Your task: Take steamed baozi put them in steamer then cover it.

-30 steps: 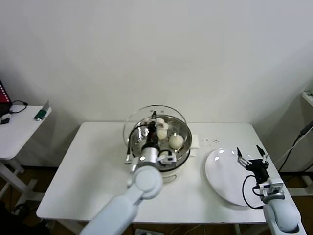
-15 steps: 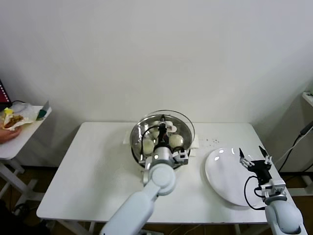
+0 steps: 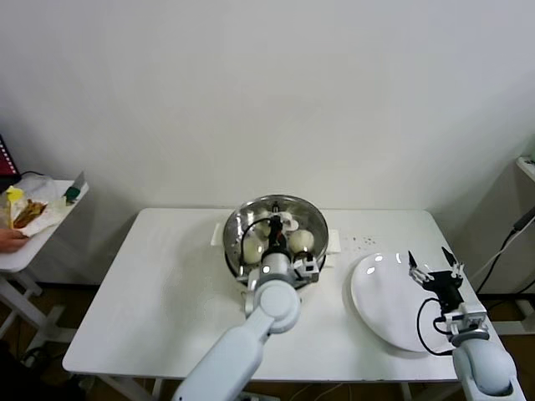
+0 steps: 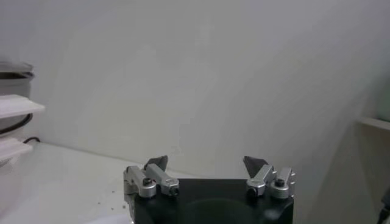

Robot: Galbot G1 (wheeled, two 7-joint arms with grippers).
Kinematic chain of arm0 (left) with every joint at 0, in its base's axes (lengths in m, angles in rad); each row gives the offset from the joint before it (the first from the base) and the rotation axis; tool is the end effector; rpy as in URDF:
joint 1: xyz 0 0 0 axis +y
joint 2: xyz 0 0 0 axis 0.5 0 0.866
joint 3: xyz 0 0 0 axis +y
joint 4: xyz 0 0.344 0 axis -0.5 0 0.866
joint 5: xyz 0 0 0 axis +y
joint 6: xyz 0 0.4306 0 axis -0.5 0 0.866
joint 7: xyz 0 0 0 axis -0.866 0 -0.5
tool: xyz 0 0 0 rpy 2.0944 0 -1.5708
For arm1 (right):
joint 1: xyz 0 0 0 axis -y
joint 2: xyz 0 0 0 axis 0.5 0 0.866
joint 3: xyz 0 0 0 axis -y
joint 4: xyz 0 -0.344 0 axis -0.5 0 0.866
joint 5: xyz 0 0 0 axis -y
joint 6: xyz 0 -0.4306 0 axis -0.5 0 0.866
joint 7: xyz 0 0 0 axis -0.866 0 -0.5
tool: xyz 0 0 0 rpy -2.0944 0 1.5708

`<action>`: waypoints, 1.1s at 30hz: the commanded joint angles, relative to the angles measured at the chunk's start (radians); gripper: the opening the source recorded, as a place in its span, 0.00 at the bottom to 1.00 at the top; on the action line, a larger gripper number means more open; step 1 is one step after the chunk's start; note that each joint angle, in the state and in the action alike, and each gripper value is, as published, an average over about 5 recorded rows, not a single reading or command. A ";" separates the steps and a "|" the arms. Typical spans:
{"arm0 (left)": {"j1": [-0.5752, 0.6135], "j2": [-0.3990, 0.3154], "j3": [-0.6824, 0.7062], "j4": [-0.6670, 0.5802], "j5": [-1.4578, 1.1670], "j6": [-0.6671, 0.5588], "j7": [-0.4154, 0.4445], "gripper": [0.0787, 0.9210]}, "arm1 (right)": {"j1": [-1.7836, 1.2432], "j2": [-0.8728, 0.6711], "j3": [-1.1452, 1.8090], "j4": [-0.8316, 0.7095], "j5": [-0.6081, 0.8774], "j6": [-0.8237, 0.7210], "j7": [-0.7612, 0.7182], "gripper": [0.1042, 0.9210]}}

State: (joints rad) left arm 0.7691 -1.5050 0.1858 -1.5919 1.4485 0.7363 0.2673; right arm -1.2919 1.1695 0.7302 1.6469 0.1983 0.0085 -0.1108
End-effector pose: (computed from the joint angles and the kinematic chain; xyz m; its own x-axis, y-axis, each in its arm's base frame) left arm 0.4109 -0.2578 -0.2494 -0.9984 -0.0147 0.0537 0.0530 0.0463 0.9975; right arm 0.3466 -0.2027 -0.3464 -0.9929 0.0493 0.1082 0.0240 0.9743 -0.2240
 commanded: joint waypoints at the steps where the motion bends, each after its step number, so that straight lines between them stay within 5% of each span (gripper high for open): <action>1: 0.002 -0.004 -0.002 0.022 -0.003 0.049 -0.001 0.09 | 0.002 0.004 0.002 0.000 -0.003 0.002 0.000 0.88; 19: -0.006 0.026 0.019 0.019 0.006 0.049 0.024 0.10 | -0.009 0.005 0.015 0.027 0.003 -0.046 -0.035 0.88; 33: 0.038 0.130 0.053 -0.260 -0.075 0.049 0.067 0.54 | 0.000 -0.003 0.021 0.023 0.026 -0.087 -0.022 0.88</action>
State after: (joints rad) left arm 0.7715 -1.4441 0.2219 -1.6574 1.4190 0.7371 0.3081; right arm -1.2965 1.1688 0.7514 1.6695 0.2169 -0.0507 -0.1339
